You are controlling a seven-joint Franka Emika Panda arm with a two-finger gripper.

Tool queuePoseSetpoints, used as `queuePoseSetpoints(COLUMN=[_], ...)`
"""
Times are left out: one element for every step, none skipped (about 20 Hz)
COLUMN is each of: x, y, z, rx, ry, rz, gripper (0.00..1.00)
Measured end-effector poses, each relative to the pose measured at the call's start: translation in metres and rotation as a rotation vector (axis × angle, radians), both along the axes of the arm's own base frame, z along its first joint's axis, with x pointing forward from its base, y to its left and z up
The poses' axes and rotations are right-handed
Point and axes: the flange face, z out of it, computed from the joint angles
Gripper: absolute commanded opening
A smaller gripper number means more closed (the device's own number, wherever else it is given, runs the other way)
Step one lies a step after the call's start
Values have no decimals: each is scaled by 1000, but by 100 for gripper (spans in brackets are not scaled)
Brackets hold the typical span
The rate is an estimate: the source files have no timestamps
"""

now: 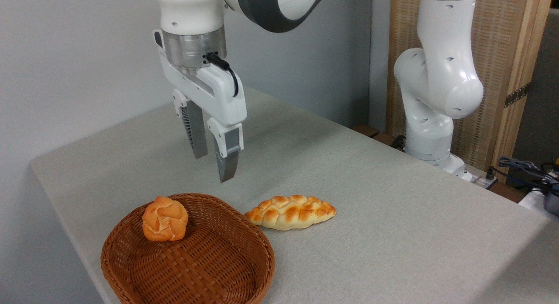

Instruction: Put bread into the basket

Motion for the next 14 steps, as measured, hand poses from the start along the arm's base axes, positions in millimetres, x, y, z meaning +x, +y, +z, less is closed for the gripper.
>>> queuePoseSetpoints(x=[-3,-5,-8,-11,-14,-17,-20,-22,-25,-27,-29,-31,-33,-35], y=[0,1,1,2,4,5,7,8,9,10,12,12,13,14], z=[-7,-15,-25,-35,-46,-55,-64,-71,-77,-83,-88,-94,-99,-104], rx=[1,2,9,24,43,60,72,79,84,86,85,83,80,78], ry=[15,32,51,69,88,105,121,133,144,154,163,172,180,188], rz=[-4,-10,-23,-45,-71,-99,-128,-156,-190,-227,-267,-307,-348,-378], gripper=[100,100,100,100,100,100,100,100,100,100,100,100,100,100])
